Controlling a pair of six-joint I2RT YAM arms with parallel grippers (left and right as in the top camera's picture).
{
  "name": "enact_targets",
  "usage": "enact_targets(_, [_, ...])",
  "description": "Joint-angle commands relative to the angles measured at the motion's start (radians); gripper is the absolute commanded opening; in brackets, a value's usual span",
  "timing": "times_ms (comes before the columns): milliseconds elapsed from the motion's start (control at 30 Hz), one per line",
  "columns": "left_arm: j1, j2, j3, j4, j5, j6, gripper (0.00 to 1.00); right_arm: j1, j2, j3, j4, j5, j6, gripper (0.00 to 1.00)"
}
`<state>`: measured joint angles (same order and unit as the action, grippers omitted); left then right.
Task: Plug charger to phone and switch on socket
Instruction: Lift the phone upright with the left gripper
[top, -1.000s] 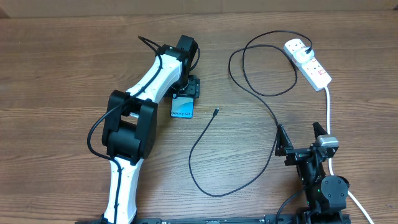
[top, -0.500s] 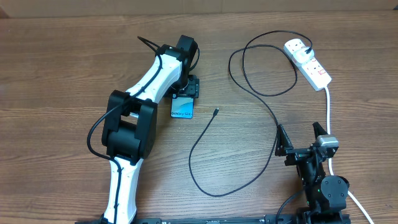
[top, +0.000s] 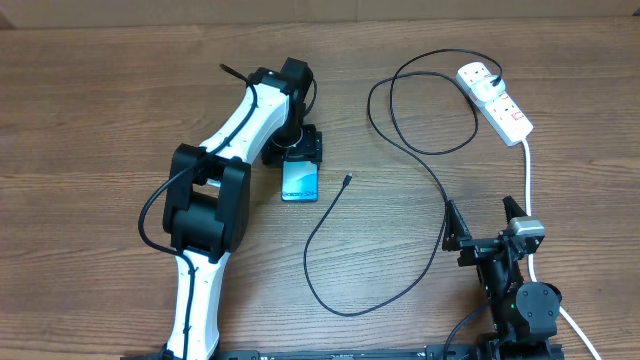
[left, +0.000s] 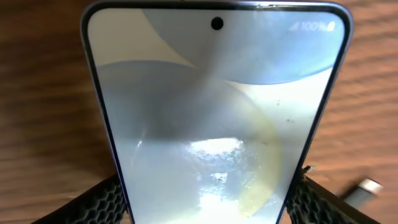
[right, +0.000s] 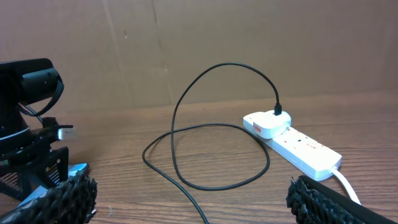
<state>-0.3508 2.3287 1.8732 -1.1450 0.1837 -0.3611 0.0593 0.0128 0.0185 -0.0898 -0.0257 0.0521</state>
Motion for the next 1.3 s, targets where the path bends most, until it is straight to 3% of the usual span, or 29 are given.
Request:
enact_targets(0, [0.013,0.020,0.038,-0.014,0.165,-0.022,0.73,-0.002,-0.010,-0.010,0.006,0.003,0.004,1.00])
enact_targets(433, [0.038,0.020,0.038,-0.029,0.179,-0.021,0.72,-0.002,-0.010,-0.010,0.006,0.003,0.004,1.00])
enact_targets(867, [0.007,0.020,0.025,0.011,-0.166,-0.038,0.72,-0.002,-0.010,-0.010,0.006,0.003,0.004,1.00])
enact_targets(1133, [0.004,0.021,-0.039,0.051,-0.198,-0.059,0.86,-0.002,-0.010,-0.010,0.006,0.003,0.004,1.00])
enact_targets(1267, [0.003,0.021,-0.051,0.036,-0.198,-0.058,0.98,-0.002,-0.010,-0.010,0.006,0.003,0.004,1.00])
